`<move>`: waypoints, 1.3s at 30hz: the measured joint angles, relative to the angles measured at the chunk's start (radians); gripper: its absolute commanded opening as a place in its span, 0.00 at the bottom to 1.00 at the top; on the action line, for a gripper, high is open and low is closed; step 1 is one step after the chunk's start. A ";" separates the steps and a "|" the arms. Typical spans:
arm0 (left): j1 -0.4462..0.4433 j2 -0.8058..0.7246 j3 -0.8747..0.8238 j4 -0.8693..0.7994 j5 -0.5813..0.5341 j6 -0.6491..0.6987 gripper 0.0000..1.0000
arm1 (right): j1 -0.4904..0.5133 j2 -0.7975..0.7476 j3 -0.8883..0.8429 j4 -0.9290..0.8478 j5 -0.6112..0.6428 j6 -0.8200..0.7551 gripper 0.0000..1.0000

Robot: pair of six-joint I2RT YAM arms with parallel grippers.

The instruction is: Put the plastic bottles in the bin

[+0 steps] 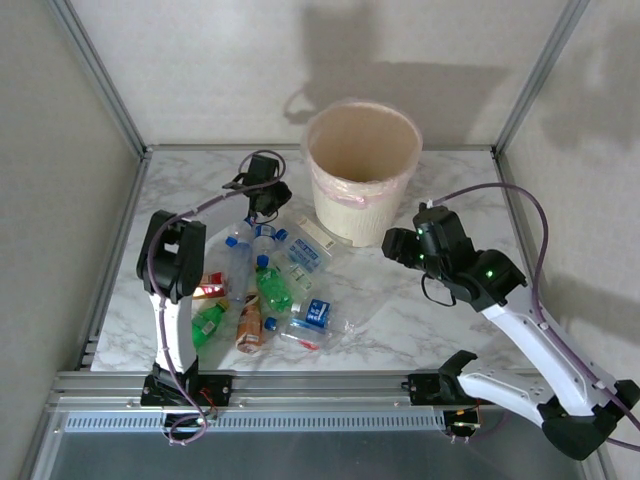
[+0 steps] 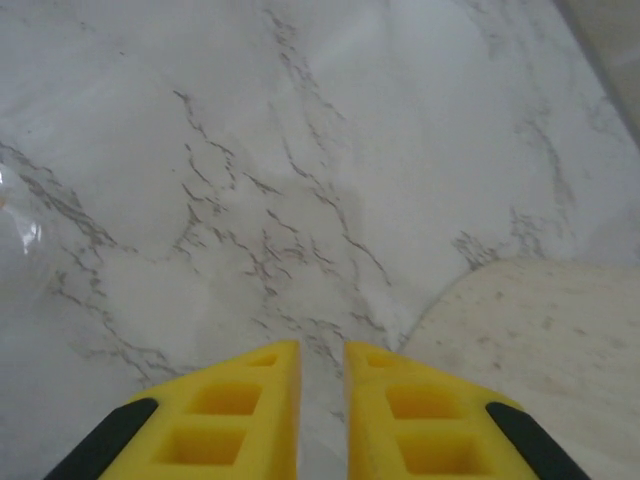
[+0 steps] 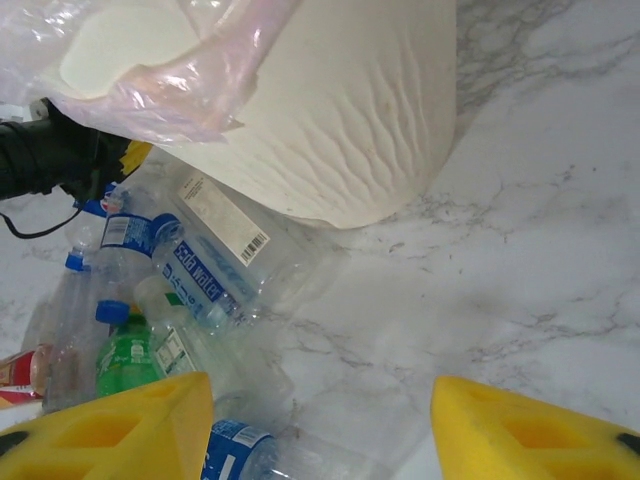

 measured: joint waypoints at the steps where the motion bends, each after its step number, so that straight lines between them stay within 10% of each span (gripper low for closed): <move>1: 0.003 0.014 0.008 -0.008 0.000 0.002 0.17 | 0.000 -0.007 -0.010 0.000 0.000 0.007 0.60; 30: -0.083 0.027 -0.102 0.001 0.060 0.013 0.10 | 0.000 -0.049 -0.130 0.012 0.000 0.104 0.62; 36: -0.135 -0.038 -0.151 0.005 0.066 0.006 0.13 | -0.003 -0.044 -0.267 0.089 -0.016 0.104 0.97; 39: -0.143 -0.049 -0.151 0.005 0.073 0.006 0.14 | -0.003 0.001 -0.354 0.166 -0.051 0.086 0.99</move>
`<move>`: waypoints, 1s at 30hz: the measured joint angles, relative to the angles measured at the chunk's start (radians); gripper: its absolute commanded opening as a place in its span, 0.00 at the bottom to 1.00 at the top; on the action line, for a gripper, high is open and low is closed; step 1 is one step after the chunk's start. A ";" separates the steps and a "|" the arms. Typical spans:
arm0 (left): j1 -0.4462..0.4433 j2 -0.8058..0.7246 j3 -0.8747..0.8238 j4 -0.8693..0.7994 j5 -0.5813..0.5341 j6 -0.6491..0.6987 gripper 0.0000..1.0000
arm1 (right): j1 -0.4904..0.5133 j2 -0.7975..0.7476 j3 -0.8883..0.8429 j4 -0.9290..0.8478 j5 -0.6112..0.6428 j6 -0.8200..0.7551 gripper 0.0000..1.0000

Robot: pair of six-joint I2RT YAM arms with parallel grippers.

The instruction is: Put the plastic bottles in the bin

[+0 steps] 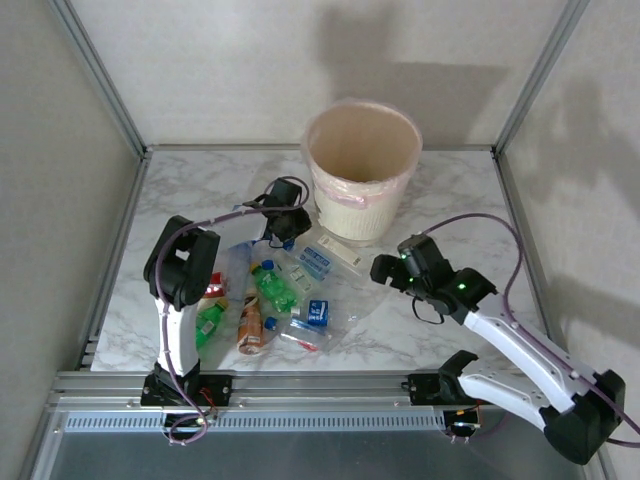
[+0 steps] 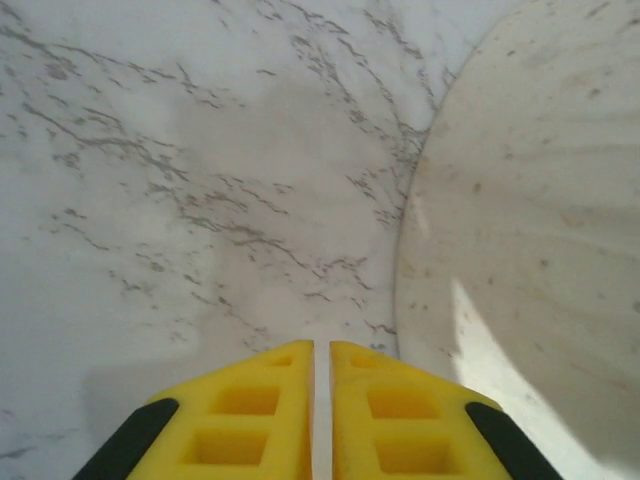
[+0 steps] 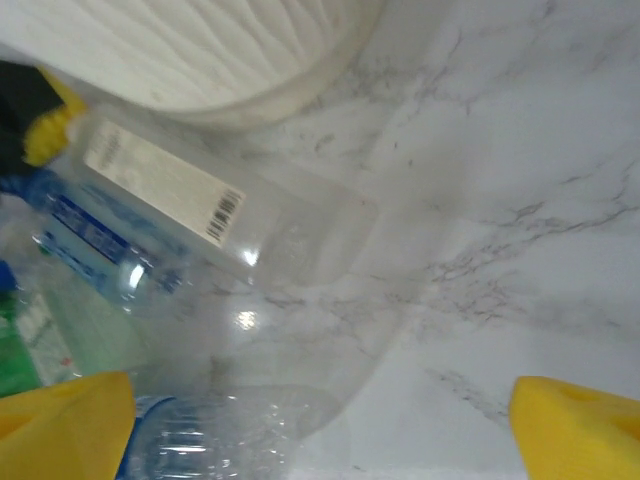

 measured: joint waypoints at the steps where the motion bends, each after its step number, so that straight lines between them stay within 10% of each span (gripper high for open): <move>1: 0.001 -0.002 0.000 0.000 0.001 0.000 0.15 | 0.000 0.024 -0.023 0.031 -0.011 -0.010 0.99; 11: 0.048 -0.094 -0.047 -0.005 -0.021 0.013 0.32 | -0.002 0.153 -0.169 0.412 -0.036 -0.165 0.99; 30: 0.188 -0.796 -0.360 -0.084 -0.204 0.043 0.62 | -0.026 0.427 -0.085 0.594 -0.047 -0.410 0.89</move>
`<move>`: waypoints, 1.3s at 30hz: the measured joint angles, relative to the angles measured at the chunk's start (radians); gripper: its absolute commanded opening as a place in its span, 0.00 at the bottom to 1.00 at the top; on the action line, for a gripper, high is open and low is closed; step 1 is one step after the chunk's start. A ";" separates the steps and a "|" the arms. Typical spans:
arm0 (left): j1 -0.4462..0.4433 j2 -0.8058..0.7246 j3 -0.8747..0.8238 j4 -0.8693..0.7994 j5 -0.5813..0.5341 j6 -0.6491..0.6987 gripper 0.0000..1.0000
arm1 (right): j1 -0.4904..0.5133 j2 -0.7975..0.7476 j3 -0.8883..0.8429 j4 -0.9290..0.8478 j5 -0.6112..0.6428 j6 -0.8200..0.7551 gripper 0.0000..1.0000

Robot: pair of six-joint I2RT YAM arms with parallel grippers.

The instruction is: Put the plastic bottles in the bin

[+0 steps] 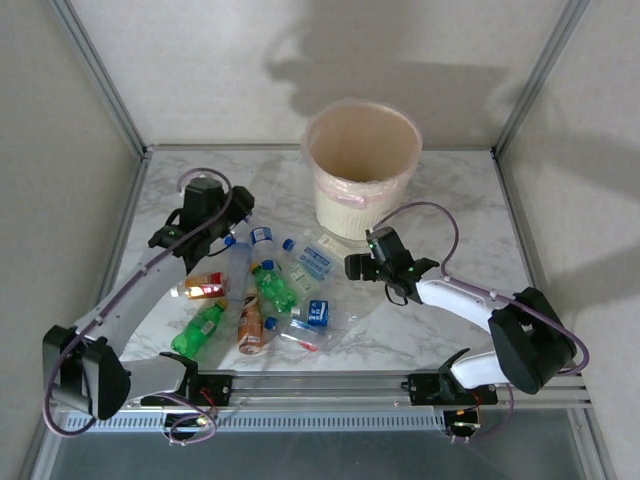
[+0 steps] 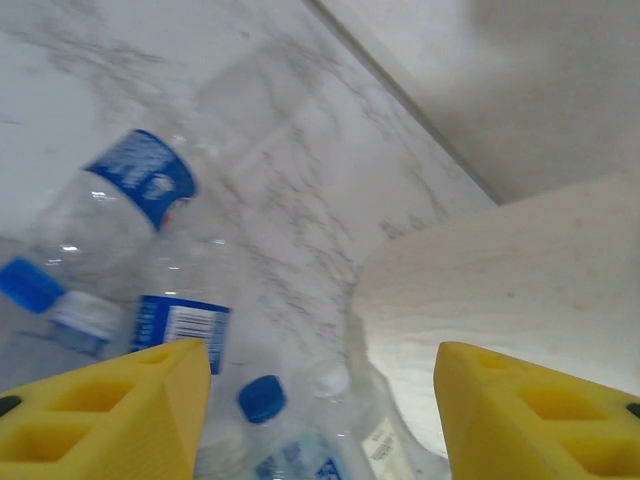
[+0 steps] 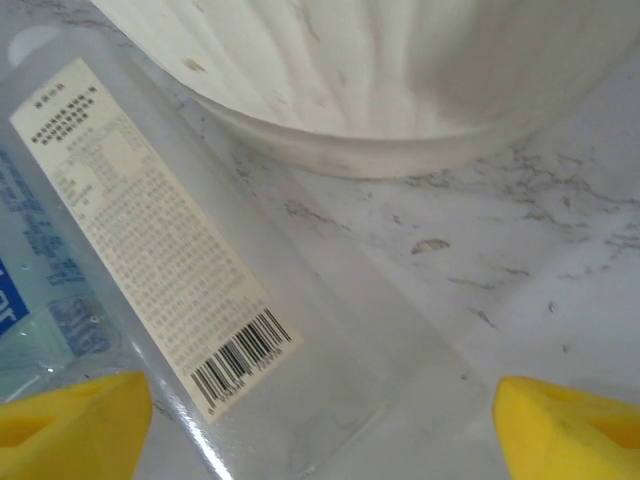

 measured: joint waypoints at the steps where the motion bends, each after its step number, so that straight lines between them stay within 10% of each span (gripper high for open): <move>1: 0.012 -0.012 -0.009 -0.008 -0.002 0.002 0.62 | 0.000 0.002 0.002 0.005 -0.008 -0.006 0.89; 16: 0.121 -0.085 -0.080 -0.052 0.014 0.033 0.63 | 0.026 0.104 0.026 0.047 -0.040 -0.034 0.71; 28: 0.129 -0.084 -0.094 -0.051 0.031 0.040 0.63 | 0.093 0.105 0.026 0.017 -0.019 -0.023 0.86; 39: 0.145 -0.089 -0.098 -0.051 0.045 0.044 0.63 | 0.093 0.240 0.116 0.011 0.016 -0.054 0.76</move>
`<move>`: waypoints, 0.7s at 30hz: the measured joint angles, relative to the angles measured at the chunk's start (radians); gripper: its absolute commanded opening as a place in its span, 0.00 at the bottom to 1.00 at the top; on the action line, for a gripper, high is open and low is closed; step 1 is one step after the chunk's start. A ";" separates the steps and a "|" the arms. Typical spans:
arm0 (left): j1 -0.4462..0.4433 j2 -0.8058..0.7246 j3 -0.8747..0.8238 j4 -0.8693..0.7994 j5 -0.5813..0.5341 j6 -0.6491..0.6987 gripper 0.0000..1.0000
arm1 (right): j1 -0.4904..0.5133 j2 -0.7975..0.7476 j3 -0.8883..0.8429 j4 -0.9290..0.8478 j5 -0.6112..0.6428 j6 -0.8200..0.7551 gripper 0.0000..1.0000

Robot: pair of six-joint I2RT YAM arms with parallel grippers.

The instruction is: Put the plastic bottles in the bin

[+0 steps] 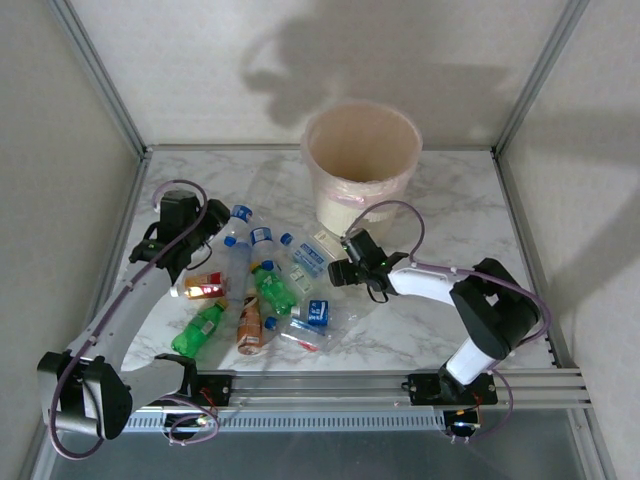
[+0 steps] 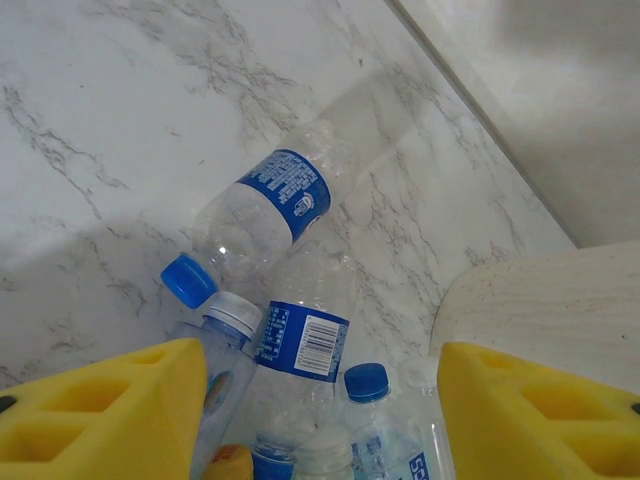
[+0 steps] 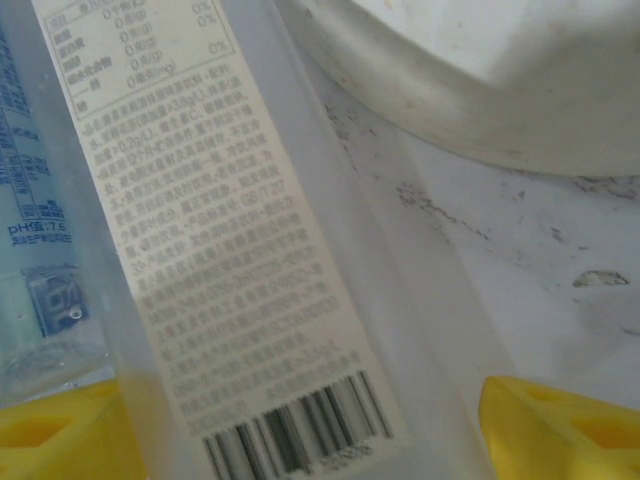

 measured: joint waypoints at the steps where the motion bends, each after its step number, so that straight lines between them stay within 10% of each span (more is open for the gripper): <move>1: 0.002 -0.001 -0.002 0.000 0.001 0.000 0.63 | 0.000 0.001 0.001 0.000 0.000 -0.003 0.72; 21: 0.008 -0.033 -0.045 0.003 0.007 -0.021 0.63 | 0.111 -0.230 -0.027 -0.105 0.042 0.003 0.52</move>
